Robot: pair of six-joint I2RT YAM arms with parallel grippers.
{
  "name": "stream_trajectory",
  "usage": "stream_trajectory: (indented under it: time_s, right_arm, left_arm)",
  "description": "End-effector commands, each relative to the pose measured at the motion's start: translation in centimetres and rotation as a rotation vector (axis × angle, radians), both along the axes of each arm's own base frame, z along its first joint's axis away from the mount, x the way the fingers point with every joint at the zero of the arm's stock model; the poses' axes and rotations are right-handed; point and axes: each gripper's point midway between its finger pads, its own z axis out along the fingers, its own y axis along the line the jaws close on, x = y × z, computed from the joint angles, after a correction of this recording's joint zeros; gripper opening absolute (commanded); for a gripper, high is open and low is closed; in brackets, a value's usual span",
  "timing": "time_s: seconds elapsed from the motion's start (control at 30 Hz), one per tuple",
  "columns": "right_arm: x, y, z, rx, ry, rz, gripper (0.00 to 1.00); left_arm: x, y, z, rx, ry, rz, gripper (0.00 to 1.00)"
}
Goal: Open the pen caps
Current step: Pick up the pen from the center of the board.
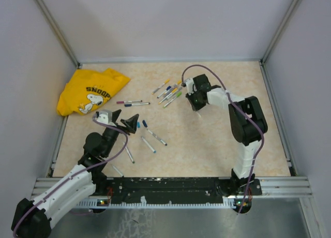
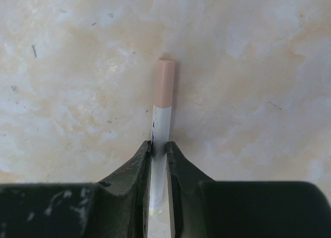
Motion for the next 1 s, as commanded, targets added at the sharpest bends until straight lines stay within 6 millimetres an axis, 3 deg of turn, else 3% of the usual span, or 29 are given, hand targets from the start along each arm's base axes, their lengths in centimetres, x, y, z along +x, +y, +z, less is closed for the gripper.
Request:
stream_trajectory:
  time_s: [0.0, 0.2, 0.47, 0.97]
  right_arm:
    - [-4.0, 0.4, -0.4, 0.011, 0.112, 0.146, 0.16]
    - [-5.8, 0.8, -0.7, 0.041, 0.166, 0.217, 0.07]
    - [-6.8, 1.4, -0.4, 0.05, 0.173, 0.281, 0.06]
    - [-7.0, 1.2, -1.3, -0.05, 0.158, 0.311, 0.21]
  left_arm:
    - [-0.1, 0.3, 0.7, -0.027, -0.029, 0.01, 1.0]
    - [-0.1, 0.3, 0.6, -0.029, -0.029, 0.01, 1.0]
    - [-0.1, 0.3, 0.6, -0.028, -0.03, 0.01, 1.0]
    - [-0.2, 0.4, 0.7, -0.033, -0.035, 0.012, 1.0]
